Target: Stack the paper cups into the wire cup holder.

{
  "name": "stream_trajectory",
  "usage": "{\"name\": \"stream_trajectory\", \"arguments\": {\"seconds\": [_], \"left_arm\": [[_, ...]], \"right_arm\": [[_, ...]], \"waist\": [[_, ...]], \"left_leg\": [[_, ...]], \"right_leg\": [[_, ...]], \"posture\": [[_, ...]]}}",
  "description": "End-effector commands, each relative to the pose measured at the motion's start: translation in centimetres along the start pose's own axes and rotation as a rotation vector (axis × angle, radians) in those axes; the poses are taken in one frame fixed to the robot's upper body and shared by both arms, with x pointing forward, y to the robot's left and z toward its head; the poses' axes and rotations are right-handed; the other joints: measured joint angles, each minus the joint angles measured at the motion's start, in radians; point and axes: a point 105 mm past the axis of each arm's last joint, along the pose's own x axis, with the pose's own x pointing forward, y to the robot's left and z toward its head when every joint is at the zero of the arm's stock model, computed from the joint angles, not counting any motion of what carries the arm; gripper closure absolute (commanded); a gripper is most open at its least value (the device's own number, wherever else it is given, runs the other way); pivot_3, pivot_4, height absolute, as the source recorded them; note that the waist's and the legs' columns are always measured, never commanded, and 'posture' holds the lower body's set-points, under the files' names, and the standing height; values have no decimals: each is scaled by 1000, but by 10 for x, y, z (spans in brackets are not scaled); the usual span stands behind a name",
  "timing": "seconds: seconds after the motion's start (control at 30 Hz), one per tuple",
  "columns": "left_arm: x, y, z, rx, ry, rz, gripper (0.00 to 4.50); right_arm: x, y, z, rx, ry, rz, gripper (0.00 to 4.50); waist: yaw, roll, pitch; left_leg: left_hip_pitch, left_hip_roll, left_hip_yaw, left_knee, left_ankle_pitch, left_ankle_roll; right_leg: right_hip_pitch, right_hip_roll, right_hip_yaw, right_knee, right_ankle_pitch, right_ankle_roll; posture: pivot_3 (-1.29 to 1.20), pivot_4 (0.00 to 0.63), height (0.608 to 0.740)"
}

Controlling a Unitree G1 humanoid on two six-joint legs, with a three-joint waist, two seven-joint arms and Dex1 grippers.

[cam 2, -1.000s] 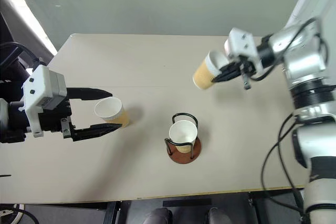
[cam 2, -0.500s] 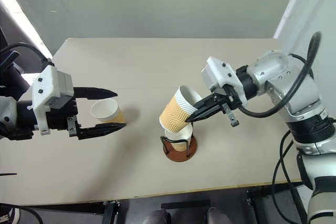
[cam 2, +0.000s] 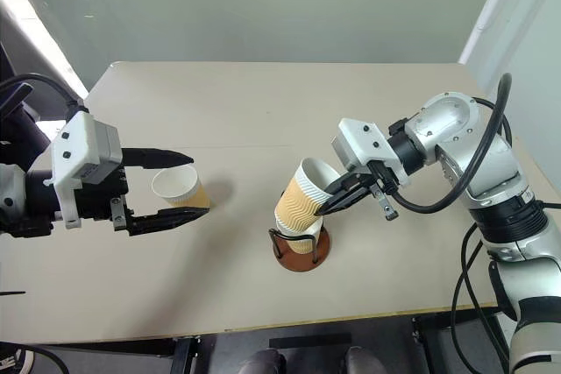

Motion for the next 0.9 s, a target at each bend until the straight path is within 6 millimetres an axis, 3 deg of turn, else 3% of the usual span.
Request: {"name": "stream_trajectory", "arguments": {"seconds": [0.03, 0.37, 0.47, 0.57, 0.67, 0.9], "left_arm": [[-5, 2, 8, 42, -6, 26, 0], [-6, 6, 7, 48, 1, 32, 0], [-15, 21, -4, 61, 74, 101, 0], [-21, 36, -24, 82, 193, 163, 0], [-20, 44, -46, 115, 289, 167, 0], [-7, 68, -81, 191, 436, 164, 0]], "right_arm": [[1, 0, 1, -31, 28, 0, 3546], [-7, -3, 2, -54, 54, -51, 84], [-35, -13, 18, -29, -51, -136, 37], [-83, -22, 44, 34, -303, -255, 37], [-121, -13, 40, 50, -388, -357, 37], [-143, -6, 27, 103, -363, -504, 37]], "waist": [[0, 0, 0], [0, 0, 0], [0, 0, 0], [2, 0, 0], [14, -3, -2], [20, -4, -2]], "left_leg": [[0, 0, 0, 0, 0, 0], [0, 0, 0, 0, 0, 0], [0, 0, 0, 0, 0, 0], [0, 0, 0, 0, 0, 0], [0, 0, -1, -1, 0, 0], [0, -1, -3, -1, 0, -1]], "right_leg": [[0, 0, 0, 0, 0, 0], [0, 0, 0, 0, 0, 0], [0, 0, 0, 0, 0, 0], [-1, 0, 1, 0, 0, 0], [-1, 0, 0, 0, -1, -2], [-2, -1, -1, 2, -2, -3]], "posture": [[0, 150, 740], [0, 150, 740], [0, 150, 740], [0, 150, 740], [0, 150, 740], [0, 150, 740]]}}
